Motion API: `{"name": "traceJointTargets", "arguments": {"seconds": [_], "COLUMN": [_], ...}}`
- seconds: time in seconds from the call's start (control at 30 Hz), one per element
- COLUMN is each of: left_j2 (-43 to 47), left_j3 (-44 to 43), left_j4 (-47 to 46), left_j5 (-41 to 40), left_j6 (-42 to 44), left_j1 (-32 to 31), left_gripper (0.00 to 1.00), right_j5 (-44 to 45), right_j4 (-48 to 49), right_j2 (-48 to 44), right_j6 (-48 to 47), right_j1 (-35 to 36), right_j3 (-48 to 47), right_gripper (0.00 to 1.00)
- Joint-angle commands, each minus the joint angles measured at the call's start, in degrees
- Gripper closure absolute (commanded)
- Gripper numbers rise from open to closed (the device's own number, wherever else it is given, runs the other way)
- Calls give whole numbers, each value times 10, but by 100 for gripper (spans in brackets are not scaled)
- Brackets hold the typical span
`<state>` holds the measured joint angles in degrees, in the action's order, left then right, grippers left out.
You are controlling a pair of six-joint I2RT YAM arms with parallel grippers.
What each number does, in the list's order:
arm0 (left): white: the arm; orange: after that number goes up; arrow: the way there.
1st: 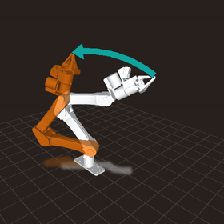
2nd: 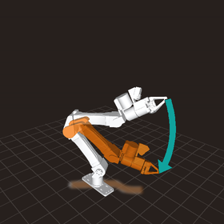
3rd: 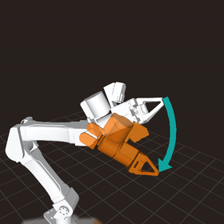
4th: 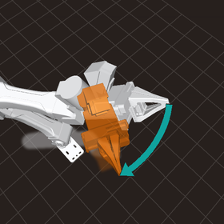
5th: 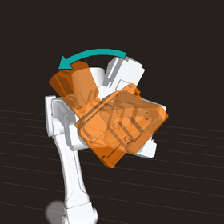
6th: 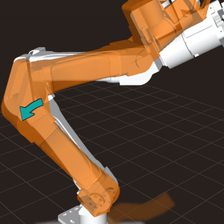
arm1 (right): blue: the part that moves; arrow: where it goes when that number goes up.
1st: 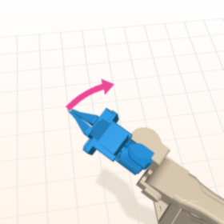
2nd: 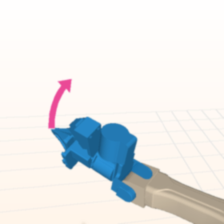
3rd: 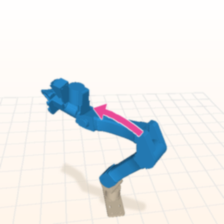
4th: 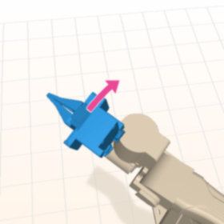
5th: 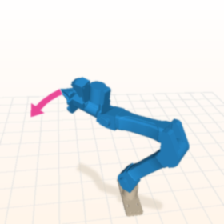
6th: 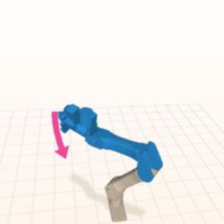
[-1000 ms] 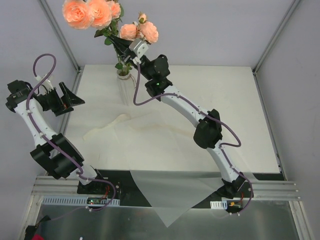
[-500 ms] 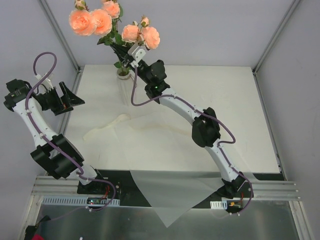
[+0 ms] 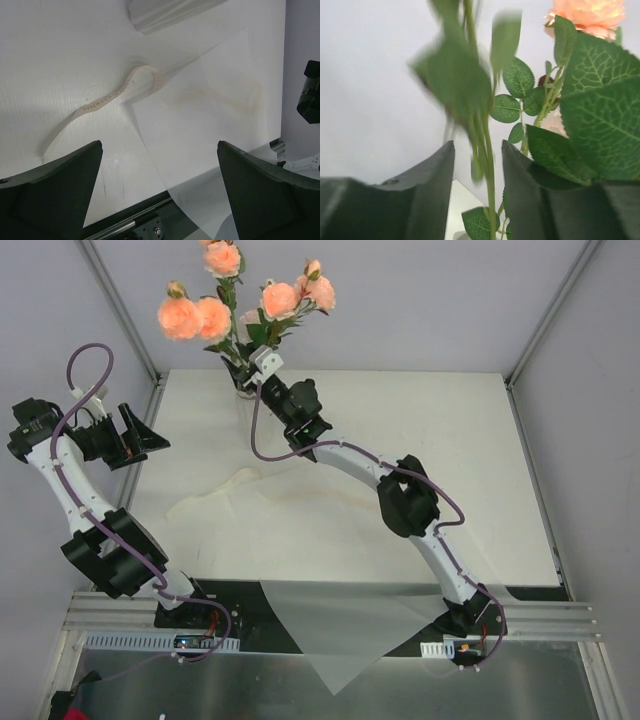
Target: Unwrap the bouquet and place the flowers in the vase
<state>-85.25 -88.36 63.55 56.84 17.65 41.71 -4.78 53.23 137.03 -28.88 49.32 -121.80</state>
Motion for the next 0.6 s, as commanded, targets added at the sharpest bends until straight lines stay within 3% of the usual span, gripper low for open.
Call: {"name": "traceJointTargets", "arguments": {"seconds": [0.0,0.1,0.33,0.4,0.57], "left_j2": [22,27,45,48,56], "left_j3": [-1,2,16,17,19], "left_j4": [16,18,20,20,18], "left_j5": [18,19,35,35,32], "left_j6": [25,29,27,25,27], "left_j1": [4,3,3,3,2], "left_gripper": [1,1,1,1,1], "right_j5": [105,152,271,310,353], "right_j4": [31,2,-46,-55,-109], "right_j2": [-49,-58,-154,-204,-323], "right_j6": [0,-8,-51,-33,9], "right_j1": [19,34,83,95,103], "right_j3": [-22,-21,105,179,344], "right_gripper": [51,46,30,1,4]}}
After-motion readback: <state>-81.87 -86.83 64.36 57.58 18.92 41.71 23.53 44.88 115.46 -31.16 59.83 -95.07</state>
